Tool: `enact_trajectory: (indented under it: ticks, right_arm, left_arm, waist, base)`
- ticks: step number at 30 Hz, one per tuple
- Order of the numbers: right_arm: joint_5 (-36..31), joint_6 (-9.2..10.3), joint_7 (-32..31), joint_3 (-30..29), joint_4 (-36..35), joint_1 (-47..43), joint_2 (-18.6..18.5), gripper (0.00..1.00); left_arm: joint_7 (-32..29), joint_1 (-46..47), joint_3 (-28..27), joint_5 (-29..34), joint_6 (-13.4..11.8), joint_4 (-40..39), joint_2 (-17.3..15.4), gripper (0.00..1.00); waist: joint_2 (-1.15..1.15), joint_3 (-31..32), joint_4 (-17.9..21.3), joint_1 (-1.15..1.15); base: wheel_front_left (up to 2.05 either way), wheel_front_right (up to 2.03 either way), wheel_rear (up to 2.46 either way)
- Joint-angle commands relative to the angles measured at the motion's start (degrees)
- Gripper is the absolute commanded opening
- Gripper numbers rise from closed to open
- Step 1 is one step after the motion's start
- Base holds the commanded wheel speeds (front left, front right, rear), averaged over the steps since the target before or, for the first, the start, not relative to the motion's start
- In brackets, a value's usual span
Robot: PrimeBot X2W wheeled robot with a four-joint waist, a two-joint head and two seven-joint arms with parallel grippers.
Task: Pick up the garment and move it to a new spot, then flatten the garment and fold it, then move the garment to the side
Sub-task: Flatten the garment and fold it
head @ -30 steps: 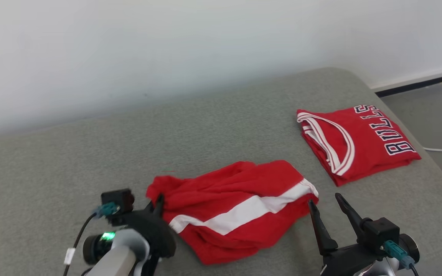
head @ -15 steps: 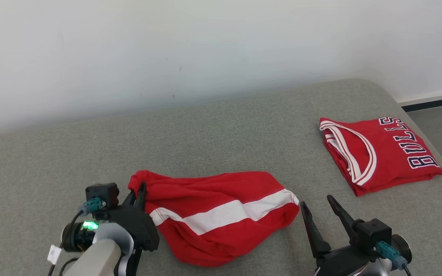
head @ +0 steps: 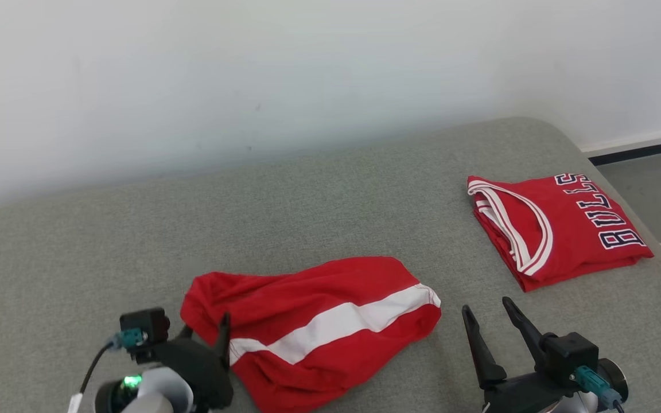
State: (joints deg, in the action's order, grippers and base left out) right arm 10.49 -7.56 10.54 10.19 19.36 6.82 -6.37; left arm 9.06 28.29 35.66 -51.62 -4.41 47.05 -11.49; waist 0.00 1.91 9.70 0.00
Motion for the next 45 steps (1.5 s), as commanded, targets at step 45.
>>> enact_trajectory:
  ticks: [45]
  right_arm:
    - [-0.1, 0.16, 0.0, 0.6, -0.2, 1.1, 0.2, 1.0]
  left_arm:
    - [-10.9, -6.0, -3.8, -8.9, -7.7, -7.8, -0.3, 1.0]
  waist:
    - [0.0, -1.0, 1.6, 0.0]
  base:
    - [0.0, 0.0, 0.0]
